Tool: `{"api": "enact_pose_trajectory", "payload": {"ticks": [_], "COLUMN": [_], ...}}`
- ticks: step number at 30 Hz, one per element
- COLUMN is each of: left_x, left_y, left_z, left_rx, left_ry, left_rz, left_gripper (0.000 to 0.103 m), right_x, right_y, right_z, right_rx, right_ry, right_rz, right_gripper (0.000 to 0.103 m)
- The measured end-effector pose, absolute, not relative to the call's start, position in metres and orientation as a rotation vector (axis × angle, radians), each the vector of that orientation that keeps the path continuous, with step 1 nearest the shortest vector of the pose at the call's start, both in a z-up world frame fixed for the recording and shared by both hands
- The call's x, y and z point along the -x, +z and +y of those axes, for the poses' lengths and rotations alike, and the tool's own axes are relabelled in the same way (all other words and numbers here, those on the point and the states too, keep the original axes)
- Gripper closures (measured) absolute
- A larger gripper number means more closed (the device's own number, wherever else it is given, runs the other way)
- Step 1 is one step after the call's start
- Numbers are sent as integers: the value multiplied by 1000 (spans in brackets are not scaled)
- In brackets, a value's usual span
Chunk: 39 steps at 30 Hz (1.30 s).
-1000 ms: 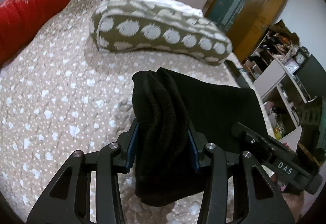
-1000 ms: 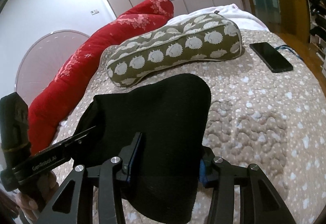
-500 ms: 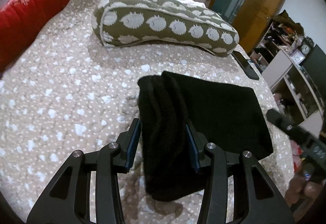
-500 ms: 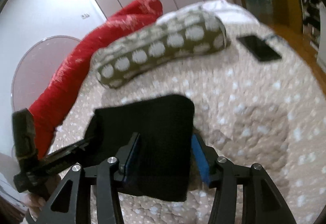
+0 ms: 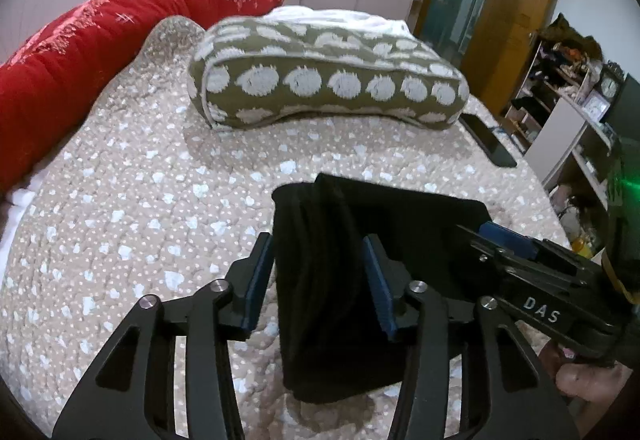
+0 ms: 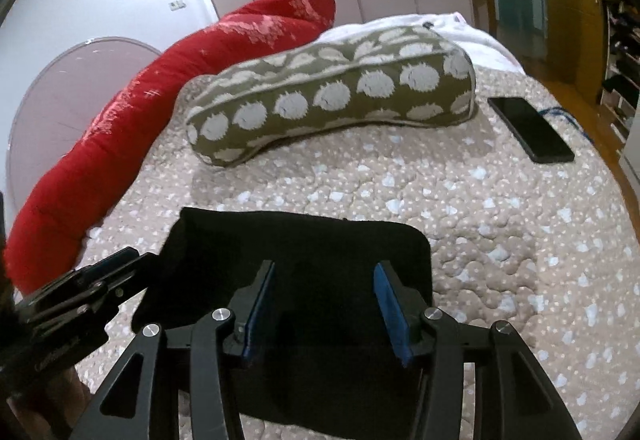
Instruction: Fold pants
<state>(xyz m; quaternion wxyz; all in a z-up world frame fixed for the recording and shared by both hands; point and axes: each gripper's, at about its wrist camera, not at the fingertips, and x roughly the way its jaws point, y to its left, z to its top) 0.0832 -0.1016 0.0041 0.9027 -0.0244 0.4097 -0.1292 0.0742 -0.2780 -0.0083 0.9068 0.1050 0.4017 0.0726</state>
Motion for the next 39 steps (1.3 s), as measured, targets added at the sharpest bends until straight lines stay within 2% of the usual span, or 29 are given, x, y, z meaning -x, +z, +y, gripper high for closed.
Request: {"api": "enact_pose_trajectory", "payload": {"ticks": [3,5,7,17,22,26,34,39], "left_x": [-90,-93,-94,-94,-92,-88,-88,-89], "left_y": [-11,-18,-21,-22,-23,-22,-22,-22], "left_z": [-107,-107,-104,-101,-100,-103,-100,-100], "left_rx": [32,35,55,62,72,54,58,63], "left_ry": [-259,-243,-236,-243,-242,-229,-227,-225], "left_rz": [892,896,891,892,893,881,883,884], "left_gripper": [57,47,41,39,37,36,36,33], "right_x": [-84,-88,-92,-53,-30,-27,-22,-26], "right_y": [-21,-26,-30,0,-13,-27,6,-1], "right_z": [-274,-273,-274,-278,-268,-269,-276,-262], "right_rx": [-195,-185,-182,-201,-87,-88,-134,-112], "right_ry": [138,137,146,150,70,65,84,101], "right_rz": [872,875,872,824,845,852,795,823], "right_gripper": [54,53,52,53,53,52,52,52]}}
